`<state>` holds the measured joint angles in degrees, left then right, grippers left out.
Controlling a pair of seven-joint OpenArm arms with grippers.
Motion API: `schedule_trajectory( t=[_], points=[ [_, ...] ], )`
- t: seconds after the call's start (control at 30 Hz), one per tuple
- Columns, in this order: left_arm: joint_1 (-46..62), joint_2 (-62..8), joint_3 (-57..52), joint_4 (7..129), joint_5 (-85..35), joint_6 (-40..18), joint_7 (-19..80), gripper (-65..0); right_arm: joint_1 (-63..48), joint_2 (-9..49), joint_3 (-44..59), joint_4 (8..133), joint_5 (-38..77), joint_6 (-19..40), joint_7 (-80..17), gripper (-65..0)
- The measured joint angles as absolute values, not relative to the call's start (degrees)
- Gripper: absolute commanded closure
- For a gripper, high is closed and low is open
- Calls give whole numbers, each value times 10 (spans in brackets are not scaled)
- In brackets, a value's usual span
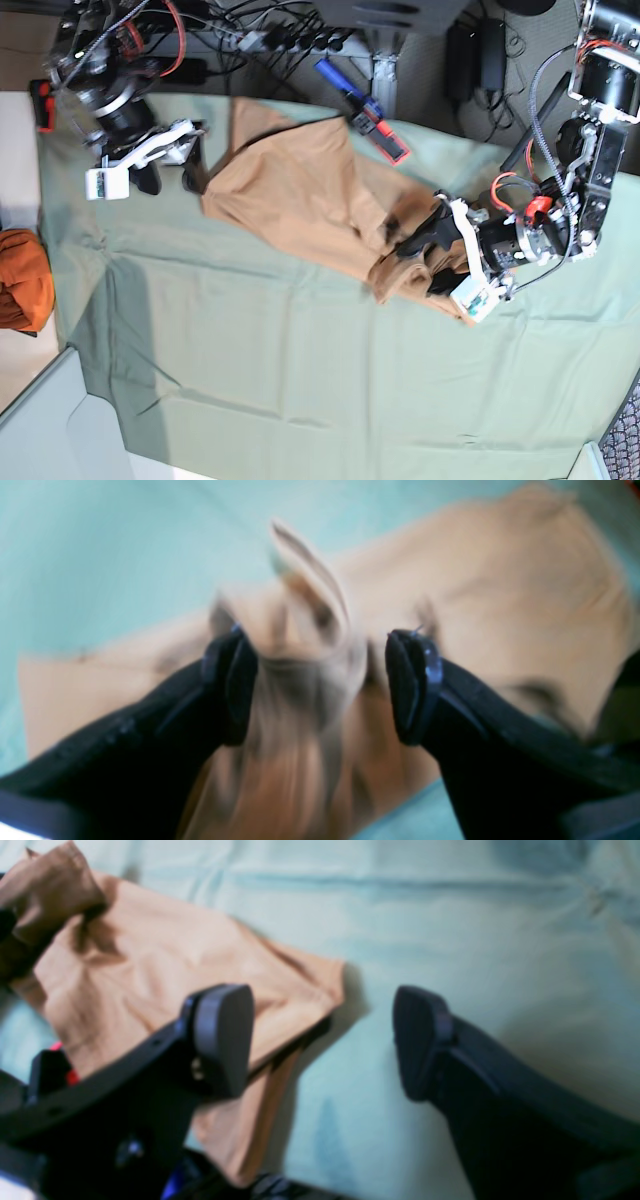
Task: Fold the T-shirt properly
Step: 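Carry the hem end with the left gripper toward the collar end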
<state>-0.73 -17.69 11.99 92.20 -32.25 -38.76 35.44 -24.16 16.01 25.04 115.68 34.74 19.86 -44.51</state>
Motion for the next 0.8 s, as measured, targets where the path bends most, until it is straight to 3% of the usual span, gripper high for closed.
schedule_trajectory(
  t=[0.2, 0.8],
  points=[
    [-6, -147, 119, 939, -355, -393, 366, -430, -248, 96, 251, 1100, 366, 197, -448, -437],
    [44, -84, 118, 940, -471, -393, 394, -430, -197, 43, 248, 998, 395, 198, -426, -437]
  ],
)
